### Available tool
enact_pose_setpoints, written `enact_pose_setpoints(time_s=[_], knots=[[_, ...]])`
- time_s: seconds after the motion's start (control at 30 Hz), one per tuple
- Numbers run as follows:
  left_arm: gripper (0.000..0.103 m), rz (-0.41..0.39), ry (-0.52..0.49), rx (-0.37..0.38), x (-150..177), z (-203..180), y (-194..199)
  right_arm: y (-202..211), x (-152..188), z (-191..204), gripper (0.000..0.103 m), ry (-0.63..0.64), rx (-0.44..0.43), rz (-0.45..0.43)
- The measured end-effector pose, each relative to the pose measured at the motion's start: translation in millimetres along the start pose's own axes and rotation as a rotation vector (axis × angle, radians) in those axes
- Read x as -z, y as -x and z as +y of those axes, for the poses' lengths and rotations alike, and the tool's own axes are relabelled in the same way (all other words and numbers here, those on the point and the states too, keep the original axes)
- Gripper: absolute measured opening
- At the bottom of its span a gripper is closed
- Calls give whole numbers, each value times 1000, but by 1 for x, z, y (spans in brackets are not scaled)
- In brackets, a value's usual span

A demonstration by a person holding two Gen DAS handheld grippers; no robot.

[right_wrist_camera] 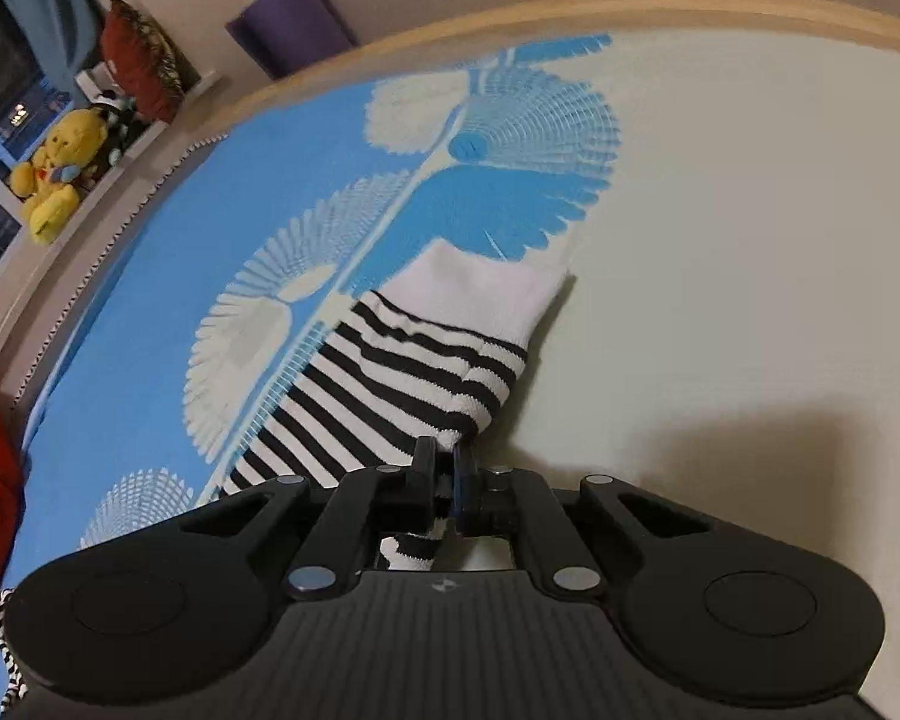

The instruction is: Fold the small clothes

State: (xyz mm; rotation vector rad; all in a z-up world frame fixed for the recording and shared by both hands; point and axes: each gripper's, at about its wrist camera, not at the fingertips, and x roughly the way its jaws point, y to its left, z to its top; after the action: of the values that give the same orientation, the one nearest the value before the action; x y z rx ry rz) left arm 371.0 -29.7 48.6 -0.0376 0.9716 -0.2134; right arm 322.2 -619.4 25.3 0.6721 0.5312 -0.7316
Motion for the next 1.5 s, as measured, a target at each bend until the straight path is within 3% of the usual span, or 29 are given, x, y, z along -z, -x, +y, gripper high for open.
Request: enact_pose_setpoints(time_s=[0.1,0.27,0.33,0.43,0.63,0.73,0.83,0.93,1.0,1.03,1.1,1.17,1.23,1.33,1.43,1.5], knots=[[45,-1,0,0,0,-1,1,-15,2,-9,14,-34,23,74],[45,-2,0,0,1,0,2,-14,0,-3,14,19,27,44],[45,-3,0,1,1,0,2,-14,1,-5,8,10,24,39],[45,-2,3,0,2,2,3,-12,2,-2,6,19,29,21],[45,-5,10,-2,3,11,8,8,6,31,5,128,12,-80],[45,-12,21,-7,3,19,13,32,16,69,4,256,-43,-171],[45,-22,44,-14,1,33,19,67,44,121,4,420,-183,-245],[45,-39,90,-26,-4,54,26,115,97,176,4,599,-479,-242],[45,-45,135,-34,-8,70,29,151,146,210,5,735,-753,-152],[45,-47,164,-38,-10,79,31,162,166,222,7,782,-853,-64],[45,-47,222,-44,-11,97,34,175,204,243,12,846,-977,208],[45,-45,255,-47,-12,111,36,182,227,251,18,856,-930,337],[45,-45,270,-47,-11,120,38,185,232,255,20,839,-812,411],[45,-43,285,-53,-10,129,38,185,223,243,28,710,-683,423],[44,-14,338,-54,-4,140,30,172,218,216,33,659,-618,353],[44,14,393,-43,-1,149,22,149,224,202,35,666,-474,367]])
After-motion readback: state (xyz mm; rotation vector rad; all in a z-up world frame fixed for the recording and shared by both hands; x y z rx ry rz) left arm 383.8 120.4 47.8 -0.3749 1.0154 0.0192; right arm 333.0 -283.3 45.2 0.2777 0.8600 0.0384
